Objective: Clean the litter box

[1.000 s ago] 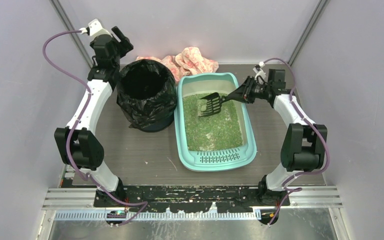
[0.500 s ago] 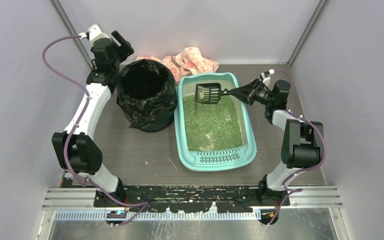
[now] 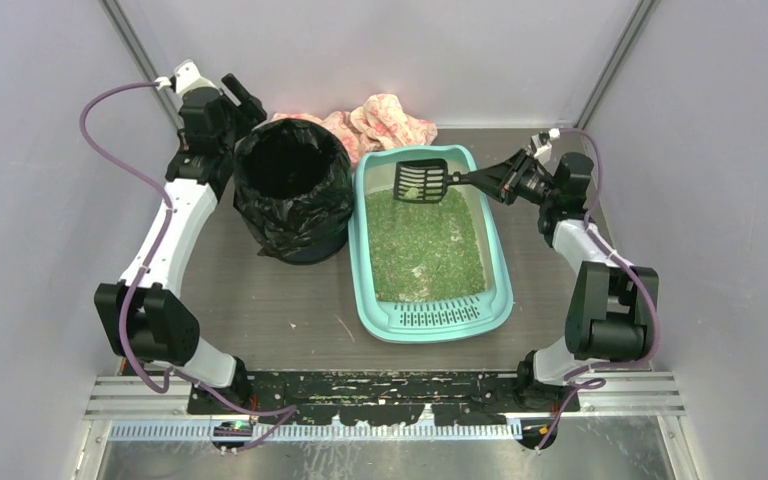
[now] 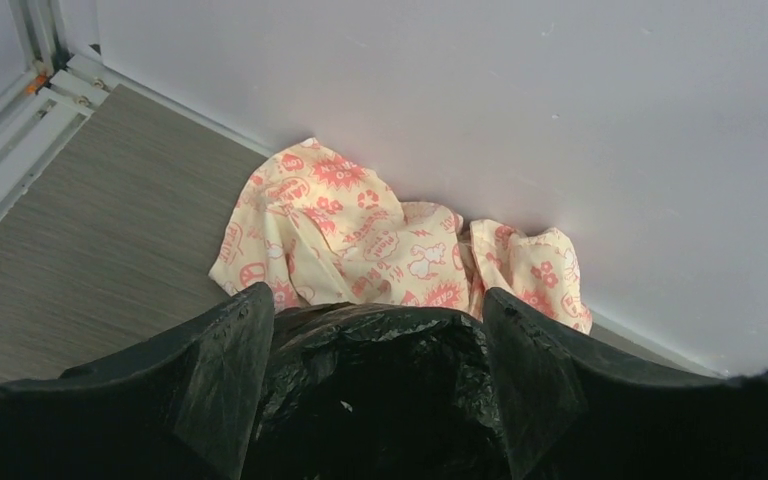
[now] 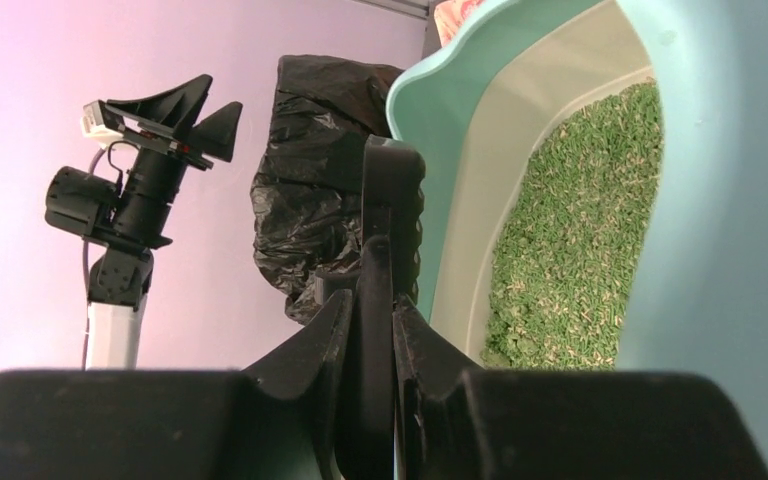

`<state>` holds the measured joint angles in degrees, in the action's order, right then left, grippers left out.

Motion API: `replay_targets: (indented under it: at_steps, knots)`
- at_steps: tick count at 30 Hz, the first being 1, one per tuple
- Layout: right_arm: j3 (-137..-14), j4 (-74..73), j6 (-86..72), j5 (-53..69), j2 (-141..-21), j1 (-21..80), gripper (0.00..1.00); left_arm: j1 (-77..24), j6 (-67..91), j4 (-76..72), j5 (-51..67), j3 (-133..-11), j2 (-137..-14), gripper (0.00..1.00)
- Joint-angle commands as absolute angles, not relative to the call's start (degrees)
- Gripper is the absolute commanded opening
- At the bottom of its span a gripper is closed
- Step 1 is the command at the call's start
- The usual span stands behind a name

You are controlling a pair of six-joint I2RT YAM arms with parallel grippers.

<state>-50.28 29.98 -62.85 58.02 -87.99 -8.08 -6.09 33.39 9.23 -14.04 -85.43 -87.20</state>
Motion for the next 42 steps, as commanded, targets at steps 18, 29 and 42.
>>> replay_targets:
  at_steps: [18, 29, 42]
  knots:
    - [-97.57, -2.82, -52.94, 50.43, -98.99, 5.16, 0.01, -5.89, 15.85, 7.17, -14.24, -82.81, -82.37, 0.84]
    - [-126.39, -11.77, -48.19, 47.98, -119.33, 16.96, 0.01, -5.89, 8.93, 5.49, -19.27, -82.97, -82.35, 0.85]
    - [-145.11, -38.04, -11.79, 32.86, -122.06, 24.32, 0.01, -2.34, 9.55, 4.51, -20.15, -82.32, -85.78, 0.87]
